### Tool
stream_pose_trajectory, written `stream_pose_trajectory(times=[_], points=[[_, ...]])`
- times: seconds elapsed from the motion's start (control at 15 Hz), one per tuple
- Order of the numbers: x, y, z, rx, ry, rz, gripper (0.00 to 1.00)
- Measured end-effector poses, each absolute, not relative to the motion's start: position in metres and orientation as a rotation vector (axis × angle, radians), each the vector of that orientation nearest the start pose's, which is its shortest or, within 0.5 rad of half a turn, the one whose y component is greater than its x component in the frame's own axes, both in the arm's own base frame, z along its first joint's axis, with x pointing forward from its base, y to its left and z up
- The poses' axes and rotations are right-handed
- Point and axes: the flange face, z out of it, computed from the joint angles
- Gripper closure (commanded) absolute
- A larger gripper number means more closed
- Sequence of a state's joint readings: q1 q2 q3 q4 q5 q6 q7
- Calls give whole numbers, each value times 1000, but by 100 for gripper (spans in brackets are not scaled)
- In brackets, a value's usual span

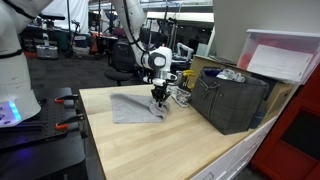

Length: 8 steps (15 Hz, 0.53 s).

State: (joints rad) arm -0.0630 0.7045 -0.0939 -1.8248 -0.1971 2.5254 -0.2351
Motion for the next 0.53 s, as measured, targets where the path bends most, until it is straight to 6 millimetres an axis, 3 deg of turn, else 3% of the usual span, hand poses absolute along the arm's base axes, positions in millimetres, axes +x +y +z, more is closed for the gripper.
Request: stream_pose_trajectory(times=[0.27,0.53], points=[[638,-106,161,-3355,-490,71,99],[642,-115,179,-3441,-655,77,99]])
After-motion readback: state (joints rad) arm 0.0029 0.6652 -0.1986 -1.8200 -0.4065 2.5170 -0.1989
